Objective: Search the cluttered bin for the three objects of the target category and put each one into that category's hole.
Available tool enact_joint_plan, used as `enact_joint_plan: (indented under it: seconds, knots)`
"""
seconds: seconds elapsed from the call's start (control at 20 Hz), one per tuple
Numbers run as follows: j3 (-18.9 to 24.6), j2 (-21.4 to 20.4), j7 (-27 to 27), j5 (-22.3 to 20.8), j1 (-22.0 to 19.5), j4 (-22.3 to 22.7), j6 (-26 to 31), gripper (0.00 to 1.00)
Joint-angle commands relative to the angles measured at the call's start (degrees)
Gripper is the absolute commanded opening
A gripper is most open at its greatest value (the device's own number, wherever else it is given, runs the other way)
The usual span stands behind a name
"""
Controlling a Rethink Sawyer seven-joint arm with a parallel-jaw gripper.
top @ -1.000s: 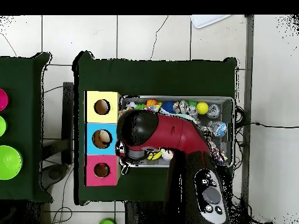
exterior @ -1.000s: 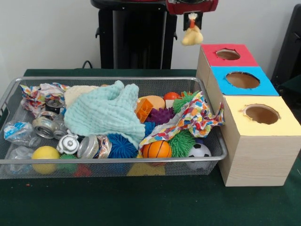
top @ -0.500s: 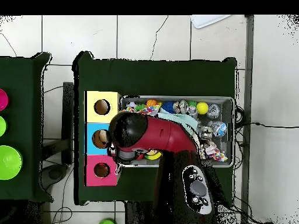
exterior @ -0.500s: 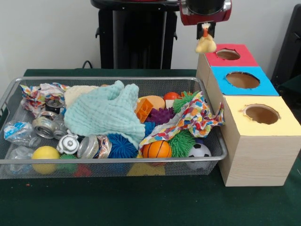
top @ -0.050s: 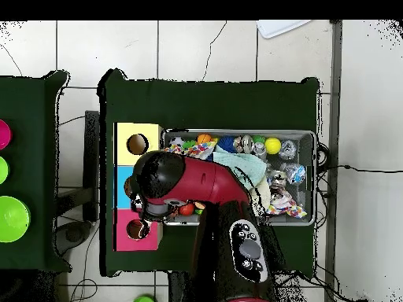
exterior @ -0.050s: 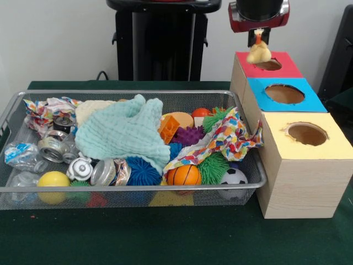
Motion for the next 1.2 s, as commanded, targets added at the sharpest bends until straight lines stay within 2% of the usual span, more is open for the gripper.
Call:
enact_joint_plan:
  seconds: [0.05,0.2,0.35,0.5,0.85,1.2]
  knots:
    - [0.79,1.14,13.17,3.95,1.03,6.58,-5.44,0.0]
    - [0.47,3.34,13.72,3.67,2.04,5.69,-6.11,0.0]
    - [-0.46,2.85,13.06,3.07,2.03,6.91,-5.72,0.0]
    - [-0.75,4.53,13.11,2.62,2.25,6.95,-7.49,0.0]
    - [-2.46,8.23,11.86,-1.17,2.71,5.07,-6.51,0.0]
    - [-2.1,10.4,10.89,0.5,2.35,4.44,-5.4,0.0]
